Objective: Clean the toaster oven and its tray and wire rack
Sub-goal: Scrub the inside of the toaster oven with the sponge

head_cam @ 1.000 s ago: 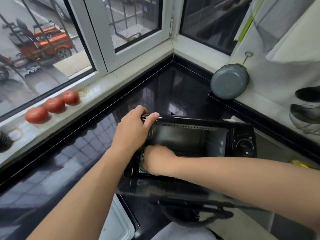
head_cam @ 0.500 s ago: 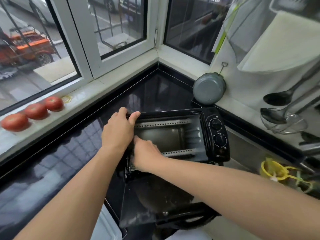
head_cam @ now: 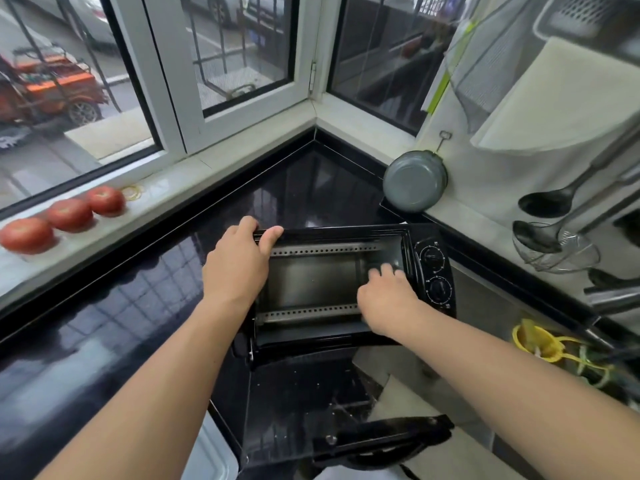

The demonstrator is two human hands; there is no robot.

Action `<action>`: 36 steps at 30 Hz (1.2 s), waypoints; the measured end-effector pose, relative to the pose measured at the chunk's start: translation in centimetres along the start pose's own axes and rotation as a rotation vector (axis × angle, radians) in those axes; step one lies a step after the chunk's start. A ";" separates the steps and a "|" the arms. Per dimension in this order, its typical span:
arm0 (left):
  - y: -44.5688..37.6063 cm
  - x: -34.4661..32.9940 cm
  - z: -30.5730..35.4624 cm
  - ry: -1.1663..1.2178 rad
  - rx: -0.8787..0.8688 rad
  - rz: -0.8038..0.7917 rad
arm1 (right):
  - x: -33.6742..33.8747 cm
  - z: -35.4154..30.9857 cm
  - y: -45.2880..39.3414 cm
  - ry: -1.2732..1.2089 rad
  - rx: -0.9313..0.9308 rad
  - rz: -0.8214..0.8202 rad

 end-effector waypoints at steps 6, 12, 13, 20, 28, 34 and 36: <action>0.1 0.0 0.0 0.010 0.014 -0.006 | -0.4 0.1 -0.1 -0.448 0.187 -0.213; 0.4 0.1 -0.1 0.041 0.009 -0.008 | 0.2 -0.9 -0.8 -0.638 0.437 -0.102; 0.3 0.2 0.0 0.041 0.011 -0.013 | 0.3 -0.6 -1.0 -0.613 0.438 -0.084; 0.2 0.2 -0.1 0.039 0.018 -0.016 | -0.1 1.1 -1.6 -0.339 0.251 0.020; -0.2 0.3 0.0 0.035 0.041 -0.043 | 0.4 0.5 -0.7 -0.403 0.405 -0.196; -0.6 0.4 0.1 0.035 0.049 -0.064 | 2.3 2.5 0.3 -0.333 0.336 -0.116; -0.7 0.4 0.2 0.040 0.050 -0.066 | 1.8 1.9 0.3 -0.294 0.373 -0.180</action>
Point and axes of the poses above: each hand's wrist, its own y-axis away from the middle knuckle, its own x-axis out of the back of the hand, z = x × y, the point moved 5 cm from there along -y, towards the middle knuckle, and after that the axes turned 15 degrees about -z, right-handed, at the moved point
